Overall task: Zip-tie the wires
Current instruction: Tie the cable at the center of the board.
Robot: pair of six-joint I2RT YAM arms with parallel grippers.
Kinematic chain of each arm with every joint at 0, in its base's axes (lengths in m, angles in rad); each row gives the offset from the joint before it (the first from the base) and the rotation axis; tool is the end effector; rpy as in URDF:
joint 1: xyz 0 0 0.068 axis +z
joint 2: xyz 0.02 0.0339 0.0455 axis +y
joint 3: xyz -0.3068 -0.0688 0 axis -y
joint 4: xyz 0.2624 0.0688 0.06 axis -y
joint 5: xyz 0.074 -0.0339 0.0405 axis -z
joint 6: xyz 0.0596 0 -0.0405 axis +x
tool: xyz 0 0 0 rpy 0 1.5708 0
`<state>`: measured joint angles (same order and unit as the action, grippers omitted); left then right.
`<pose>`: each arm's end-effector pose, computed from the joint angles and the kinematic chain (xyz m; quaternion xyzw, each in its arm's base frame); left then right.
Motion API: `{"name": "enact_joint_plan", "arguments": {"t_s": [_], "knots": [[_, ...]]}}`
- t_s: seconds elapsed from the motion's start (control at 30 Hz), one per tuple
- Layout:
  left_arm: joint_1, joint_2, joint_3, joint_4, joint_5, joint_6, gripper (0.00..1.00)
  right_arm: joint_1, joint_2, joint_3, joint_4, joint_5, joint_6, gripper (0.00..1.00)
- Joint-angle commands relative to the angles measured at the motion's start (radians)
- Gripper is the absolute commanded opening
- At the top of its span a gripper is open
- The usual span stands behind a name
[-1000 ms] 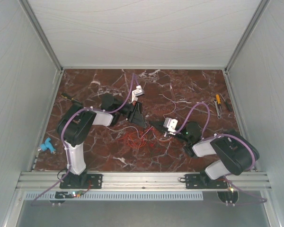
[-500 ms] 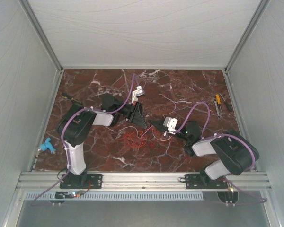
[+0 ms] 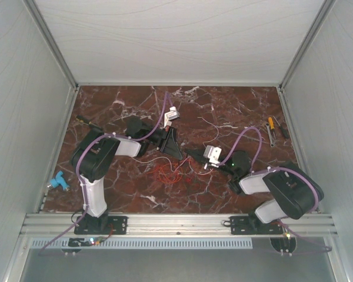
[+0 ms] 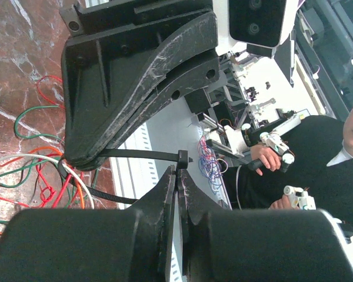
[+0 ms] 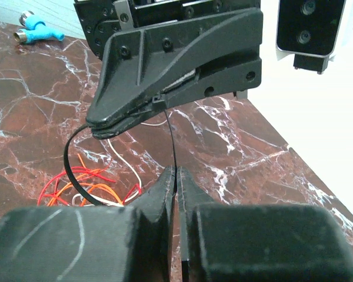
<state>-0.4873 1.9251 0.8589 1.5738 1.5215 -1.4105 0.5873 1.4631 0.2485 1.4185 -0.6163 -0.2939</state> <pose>0.3018 -0.2273 0.2380 0.3686 0.5934 -0.7111 0.0797 0.1931 0.1699 0.2183 -0.4693 0.4440 0.2975 0.7029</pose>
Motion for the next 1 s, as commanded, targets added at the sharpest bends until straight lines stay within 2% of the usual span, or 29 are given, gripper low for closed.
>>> {"name": "enact_joint_plan", "arguments": {"t_s": [0.0,0.57,0.97], "knots": [[0.0,0.004,0.014,0.258,-0.014,-0.007,0.0,0.01,-0.042,0.028,0.177,-0.04,-0.055,0.0],[0.0,0.026,0.026,0.258,-0.011,-0.045,0.0,0.043,-0.099,0.034,0.1,-0.055,-0.156,0.0],[-0.002,0.057,0.049,0.258,0.022,-0.124,0.0,0.098,-0.137,0.024,0.017,-0.031,-0.341,0.0]]}}
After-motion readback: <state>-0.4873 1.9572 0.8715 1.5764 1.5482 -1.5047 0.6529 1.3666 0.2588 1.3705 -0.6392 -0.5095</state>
